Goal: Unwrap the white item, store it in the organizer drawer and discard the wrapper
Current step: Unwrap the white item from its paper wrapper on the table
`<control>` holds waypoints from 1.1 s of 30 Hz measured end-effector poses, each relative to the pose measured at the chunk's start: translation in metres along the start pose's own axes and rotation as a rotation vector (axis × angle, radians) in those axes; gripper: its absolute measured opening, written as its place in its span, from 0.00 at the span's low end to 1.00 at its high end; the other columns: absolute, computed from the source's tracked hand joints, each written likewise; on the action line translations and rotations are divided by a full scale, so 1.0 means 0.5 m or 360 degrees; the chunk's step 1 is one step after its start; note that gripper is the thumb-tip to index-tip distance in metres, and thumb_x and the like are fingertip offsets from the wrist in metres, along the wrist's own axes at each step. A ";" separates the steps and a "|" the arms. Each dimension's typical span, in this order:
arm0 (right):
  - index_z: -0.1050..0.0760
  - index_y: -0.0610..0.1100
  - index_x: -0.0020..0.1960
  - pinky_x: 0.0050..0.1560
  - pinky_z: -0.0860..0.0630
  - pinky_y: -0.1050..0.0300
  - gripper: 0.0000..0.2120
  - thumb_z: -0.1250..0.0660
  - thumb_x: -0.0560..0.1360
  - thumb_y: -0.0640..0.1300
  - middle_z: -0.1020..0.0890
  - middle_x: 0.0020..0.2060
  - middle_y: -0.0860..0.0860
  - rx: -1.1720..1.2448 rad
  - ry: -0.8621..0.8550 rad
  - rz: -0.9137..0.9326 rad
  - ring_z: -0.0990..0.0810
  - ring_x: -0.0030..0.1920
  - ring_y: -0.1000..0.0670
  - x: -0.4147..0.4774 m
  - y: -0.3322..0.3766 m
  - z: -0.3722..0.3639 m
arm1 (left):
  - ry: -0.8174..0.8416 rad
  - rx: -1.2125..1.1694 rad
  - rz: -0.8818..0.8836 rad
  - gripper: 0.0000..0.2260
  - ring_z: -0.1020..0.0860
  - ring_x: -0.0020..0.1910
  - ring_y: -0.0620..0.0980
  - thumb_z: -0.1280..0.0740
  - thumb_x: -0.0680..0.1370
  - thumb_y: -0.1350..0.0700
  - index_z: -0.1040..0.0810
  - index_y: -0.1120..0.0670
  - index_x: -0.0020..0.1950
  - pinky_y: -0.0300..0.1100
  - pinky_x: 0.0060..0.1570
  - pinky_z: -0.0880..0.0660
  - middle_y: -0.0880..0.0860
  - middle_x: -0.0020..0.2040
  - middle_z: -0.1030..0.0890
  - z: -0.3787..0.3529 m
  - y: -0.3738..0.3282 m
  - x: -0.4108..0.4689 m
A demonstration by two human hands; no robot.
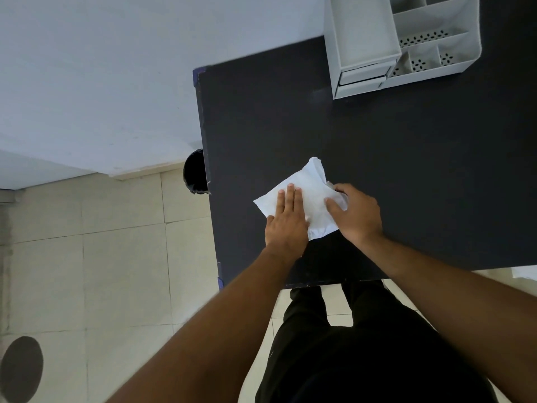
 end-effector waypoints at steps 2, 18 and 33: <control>0.19 0.43 0.59 0.45 0.20 0.57 0.14 0.34 0.81 0.51 0.15 0.51 0.46 0.0090 -0.0095 -0.0108 0.16 0.49 0.46 0.003 -0.009 0.010 | 0.0025 -0.0125 0.0028 0.38 0.61 0.82 0.58 0.37 0.84 0.50 0.61 0.50 0.83 0.64 0.75 0.40 0.52 0.84 0.61 0.006 -0.011 0.001; 0.17 0.45 0.61 0.57 0.18 0.49 0.12 0.39 0.84 0.43 0.13 0.53 0.48 0.1308 0.0600 -0.0574 0.14 0.54 0.49 -0.032 -0.027 -0.054 | -0.0268 -0.1236 0.0335 0.18 0.19 0.49 0.45 0.31 0.78 0.41 0.20 0.51 0.62 0.33 0.43 0.24 0.47 0.51 0.17 0.077 -0.026 -0.020; 0.17 0.47 0.52 0.44 0.16 0.54 0.05 0.27 0.77 0.44 0.13 0.46 0.49 0.0941 0.0431 -0.0590 0.14 0.45 0.49 -0.019 -0.040 -0.035 | -0.0120 -0.1746 0.0551 0.08 0.17 0.48 0.49 0.33 0.83 0.54 0.16 0.55 0.50 0.40 0.51 0.20 0.51 0.48 0.15 0.041 0.014 -0.015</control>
Point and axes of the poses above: each hand's wrist, its own x-axis towards the middle knuckle, its own z-axis out of the back of the hand, y = z × x, the point moved 10 cm from there along x, towards the middle knuckle
